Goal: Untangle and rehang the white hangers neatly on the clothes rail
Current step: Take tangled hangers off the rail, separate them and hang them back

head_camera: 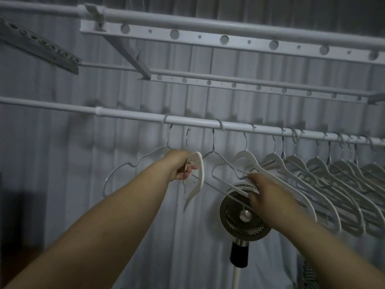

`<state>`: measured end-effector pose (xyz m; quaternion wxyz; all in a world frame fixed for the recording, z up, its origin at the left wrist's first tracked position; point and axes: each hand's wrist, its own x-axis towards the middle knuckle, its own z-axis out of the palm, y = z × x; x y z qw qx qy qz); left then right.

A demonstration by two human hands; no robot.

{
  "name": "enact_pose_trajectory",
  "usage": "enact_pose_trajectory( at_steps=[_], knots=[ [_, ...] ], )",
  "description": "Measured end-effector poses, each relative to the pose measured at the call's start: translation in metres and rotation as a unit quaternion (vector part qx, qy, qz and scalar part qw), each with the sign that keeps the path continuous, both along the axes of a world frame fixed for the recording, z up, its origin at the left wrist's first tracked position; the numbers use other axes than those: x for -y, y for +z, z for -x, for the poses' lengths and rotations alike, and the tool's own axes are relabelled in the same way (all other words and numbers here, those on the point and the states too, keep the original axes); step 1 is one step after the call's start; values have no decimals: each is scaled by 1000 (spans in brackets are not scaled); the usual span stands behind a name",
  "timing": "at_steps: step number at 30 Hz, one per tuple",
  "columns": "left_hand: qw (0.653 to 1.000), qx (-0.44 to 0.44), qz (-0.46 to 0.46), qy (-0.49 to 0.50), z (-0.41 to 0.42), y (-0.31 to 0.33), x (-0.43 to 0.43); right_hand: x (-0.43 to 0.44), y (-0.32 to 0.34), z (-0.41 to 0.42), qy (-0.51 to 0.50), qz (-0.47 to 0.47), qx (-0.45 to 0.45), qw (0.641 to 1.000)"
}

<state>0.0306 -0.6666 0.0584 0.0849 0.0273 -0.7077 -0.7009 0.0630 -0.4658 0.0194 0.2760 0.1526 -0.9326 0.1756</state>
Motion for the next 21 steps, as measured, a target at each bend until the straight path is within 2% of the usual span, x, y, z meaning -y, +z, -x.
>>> enact_pose_trajectory(
  at_steps=[7, 12, 21],
  knots=[
    [999, -12, 26, 16, 42, 3, 6, 5, -10, 23, -22, 55, -17, 998],
    [999, -19, 25, 34, 61, 6, 8, 7, -14, 29, -26, 34, -52, 998],
    [995, -83, 53, 28, 56, 24, 8, 11, -13, 38, -27, 36, -74, 996]
  ],
)
